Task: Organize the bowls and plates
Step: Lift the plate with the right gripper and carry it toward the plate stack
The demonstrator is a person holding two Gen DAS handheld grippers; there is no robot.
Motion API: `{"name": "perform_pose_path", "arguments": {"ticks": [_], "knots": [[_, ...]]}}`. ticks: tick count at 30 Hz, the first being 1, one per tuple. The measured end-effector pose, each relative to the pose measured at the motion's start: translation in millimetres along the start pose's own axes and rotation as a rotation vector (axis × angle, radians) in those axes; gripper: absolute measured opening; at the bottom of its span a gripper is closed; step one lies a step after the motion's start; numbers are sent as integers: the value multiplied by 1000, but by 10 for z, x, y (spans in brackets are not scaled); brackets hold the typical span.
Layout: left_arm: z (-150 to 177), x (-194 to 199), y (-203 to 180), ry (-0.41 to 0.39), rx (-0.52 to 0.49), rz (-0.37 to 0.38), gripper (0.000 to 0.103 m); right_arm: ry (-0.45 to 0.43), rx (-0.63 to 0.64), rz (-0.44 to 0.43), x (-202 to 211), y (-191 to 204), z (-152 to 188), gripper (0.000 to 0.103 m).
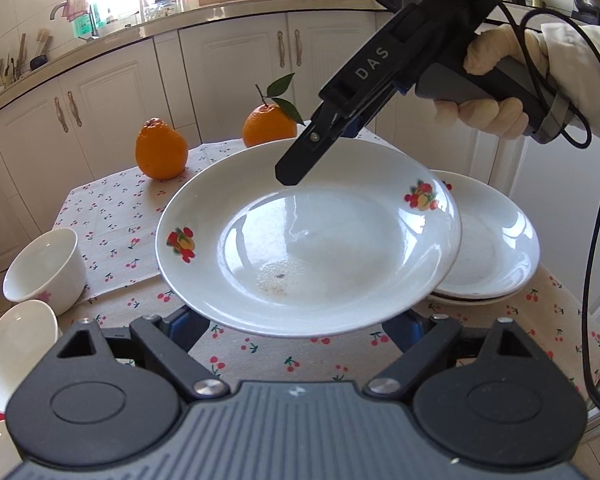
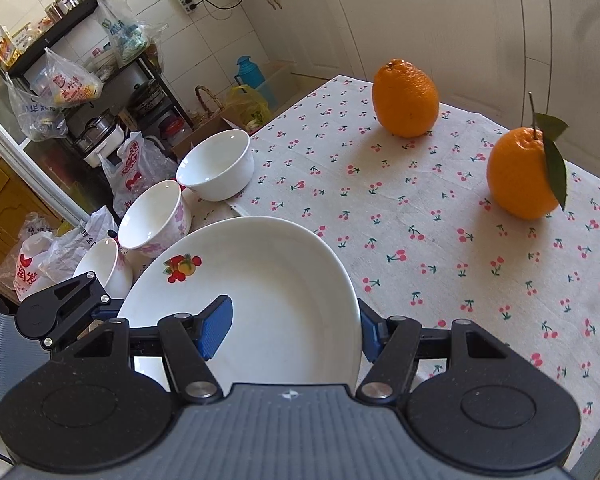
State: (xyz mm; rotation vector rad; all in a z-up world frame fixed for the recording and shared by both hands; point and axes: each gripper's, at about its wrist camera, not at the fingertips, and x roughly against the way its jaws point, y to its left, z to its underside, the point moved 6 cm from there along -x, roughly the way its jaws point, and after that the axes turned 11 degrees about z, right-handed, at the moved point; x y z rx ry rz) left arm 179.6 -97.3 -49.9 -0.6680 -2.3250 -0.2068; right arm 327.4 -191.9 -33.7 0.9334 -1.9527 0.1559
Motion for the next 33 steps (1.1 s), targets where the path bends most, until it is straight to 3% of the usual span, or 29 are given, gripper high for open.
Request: {"name": "perform_pose_path", "arguments": {"ticks": [20, 33], "knots": [[-76, -257, -557, 39, -124, 162, 92, -70, -157, 103, 519, -404, 724, 70], [-111, -420, -716, 63, -162, 210, 92, -96, -229, 132, 620, -613, 1001, 70]]}}
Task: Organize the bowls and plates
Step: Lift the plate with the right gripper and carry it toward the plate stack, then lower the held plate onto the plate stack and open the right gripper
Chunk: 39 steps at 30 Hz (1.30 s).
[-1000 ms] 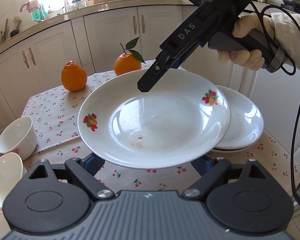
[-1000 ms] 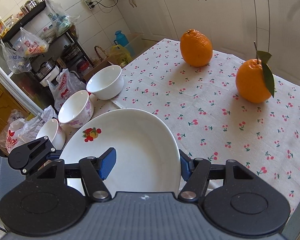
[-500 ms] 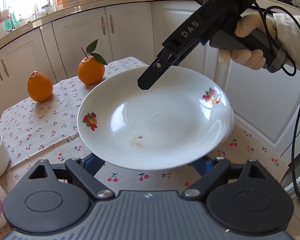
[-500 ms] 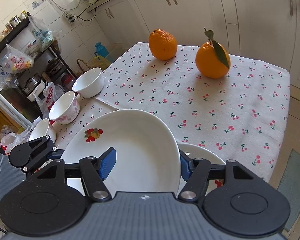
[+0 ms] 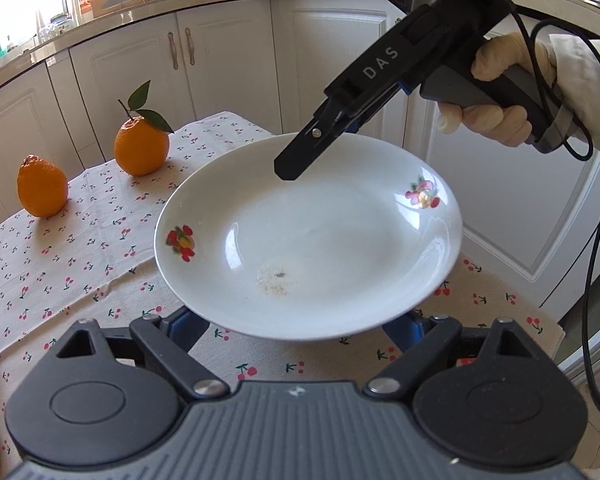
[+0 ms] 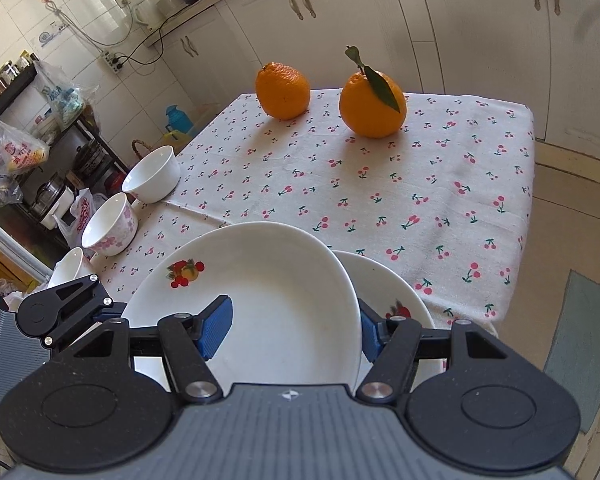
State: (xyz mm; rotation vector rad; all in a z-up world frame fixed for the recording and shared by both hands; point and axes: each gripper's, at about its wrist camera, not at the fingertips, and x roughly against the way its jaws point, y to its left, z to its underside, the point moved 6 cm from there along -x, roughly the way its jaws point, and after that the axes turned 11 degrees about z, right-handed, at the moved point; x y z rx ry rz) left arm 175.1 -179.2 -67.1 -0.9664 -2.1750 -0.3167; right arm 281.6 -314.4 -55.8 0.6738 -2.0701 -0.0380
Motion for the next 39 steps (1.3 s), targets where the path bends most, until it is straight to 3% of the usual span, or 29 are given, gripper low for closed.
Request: {"name": "perform_pose_path", "arguments": {"ticks": [39], "knots": [[-40, -187, -45, 38, 16, 77, 92, 32, -54, 58, 0, -276, 302, 70]]}}
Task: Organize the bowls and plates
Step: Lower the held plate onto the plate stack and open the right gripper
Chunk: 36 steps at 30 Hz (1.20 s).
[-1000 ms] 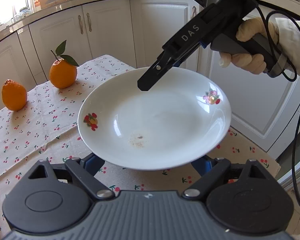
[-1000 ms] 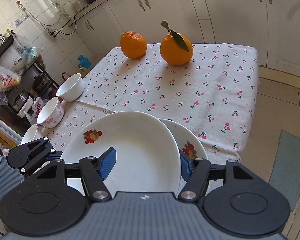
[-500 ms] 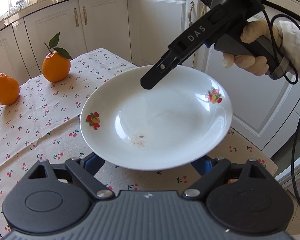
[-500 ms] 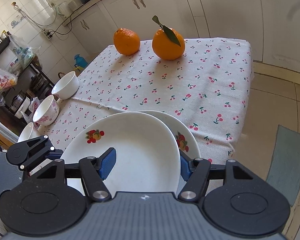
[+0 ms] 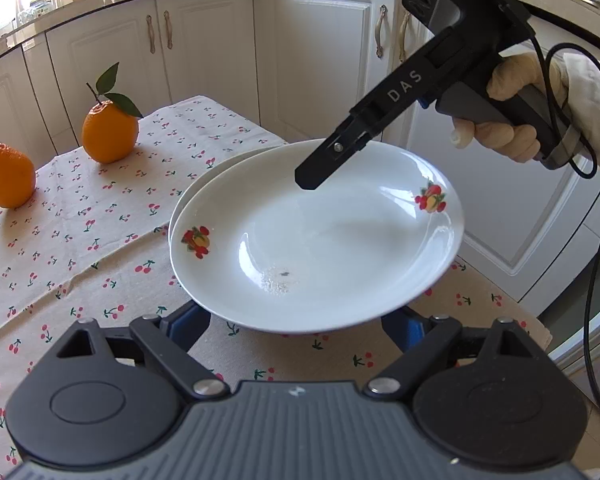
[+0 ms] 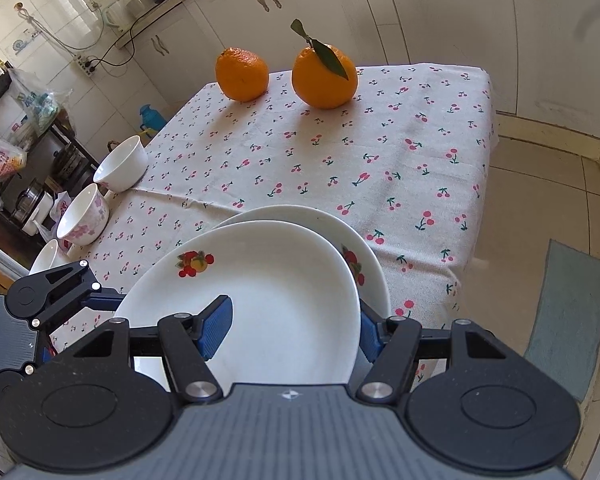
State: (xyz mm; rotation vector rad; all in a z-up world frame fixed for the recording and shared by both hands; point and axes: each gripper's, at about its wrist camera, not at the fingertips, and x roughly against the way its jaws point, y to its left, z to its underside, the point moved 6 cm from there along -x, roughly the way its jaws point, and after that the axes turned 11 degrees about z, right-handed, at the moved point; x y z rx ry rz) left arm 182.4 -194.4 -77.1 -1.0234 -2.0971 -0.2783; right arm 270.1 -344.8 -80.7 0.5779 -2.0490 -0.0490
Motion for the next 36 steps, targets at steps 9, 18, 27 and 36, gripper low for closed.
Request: {"name": "perform_pose_path", "arguments": {"ticks": [9, 18, 27, 36], "knots": [[3, 4, -5, -6, 1, 6, 93, -2, -11, 13, 56, -32, 58, 70], [8, 1, -3, -8, 16, 15, 94, -16, -15, 38, 160, -15, 92, 72], [19, 1, -5, -14, 17, 14, 94, -16, 0, 79, 211, 37, 125, 74], [36, 57, -10, -21, 18, 1, 94, -12, 8, 115, 254, 78, 169, 74]]}}
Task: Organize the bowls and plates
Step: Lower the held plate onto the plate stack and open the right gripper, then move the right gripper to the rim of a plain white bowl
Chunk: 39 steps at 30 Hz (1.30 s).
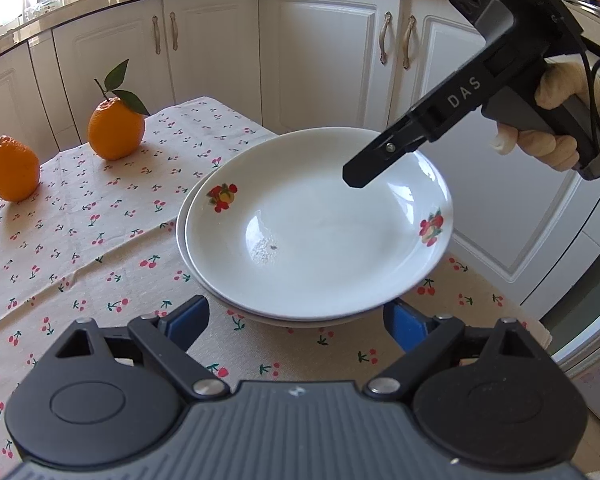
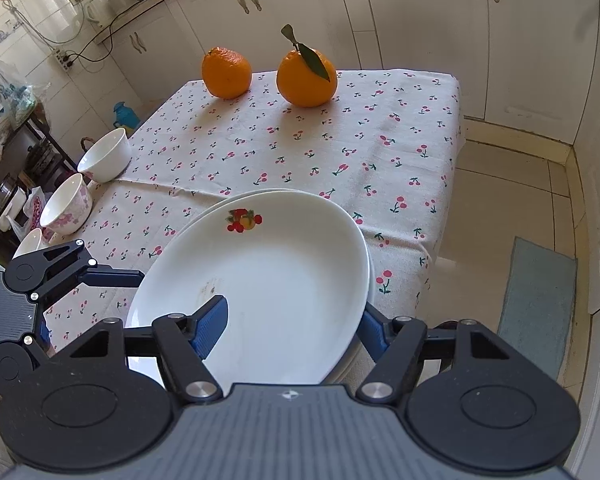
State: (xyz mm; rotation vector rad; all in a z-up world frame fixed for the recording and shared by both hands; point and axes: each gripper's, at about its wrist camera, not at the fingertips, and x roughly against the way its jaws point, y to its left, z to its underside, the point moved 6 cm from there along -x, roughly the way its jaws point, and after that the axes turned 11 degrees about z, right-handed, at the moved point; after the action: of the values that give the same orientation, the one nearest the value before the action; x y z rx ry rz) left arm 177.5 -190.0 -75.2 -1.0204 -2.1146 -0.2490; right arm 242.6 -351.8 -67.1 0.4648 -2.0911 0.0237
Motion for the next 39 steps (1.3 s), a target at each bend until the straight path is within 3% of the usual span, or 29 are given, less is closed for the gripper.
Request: {"name": "perform_pose_path", "arguments": {"ticks": [9, 15, 21, 26, 34, 39], "knots": [[23, 85, -37, -13, -16, -4, 94, 2, 13, 53, 5, 82, 51, 79], [29, 186, -38, -38, -26, -21, 94, 21, 23, 105, -10, 131, 134, 88], [36, 325, -25, -75, -29, -38, 95, -65, 5, 136, 210, 296, 121, 103], [32, 508, -9, -121, -39, -60, 97, -122, -20, 195, 369, 515, 72, 103], [137, 907, 124, -181, -54, -154, 99, -171, 31, 331, 386, 1057, 83, 103], [293, 1247, 258, -220, -29, -220, 99, -202, 56, 341, 326, 1411, 82, 103]]}}
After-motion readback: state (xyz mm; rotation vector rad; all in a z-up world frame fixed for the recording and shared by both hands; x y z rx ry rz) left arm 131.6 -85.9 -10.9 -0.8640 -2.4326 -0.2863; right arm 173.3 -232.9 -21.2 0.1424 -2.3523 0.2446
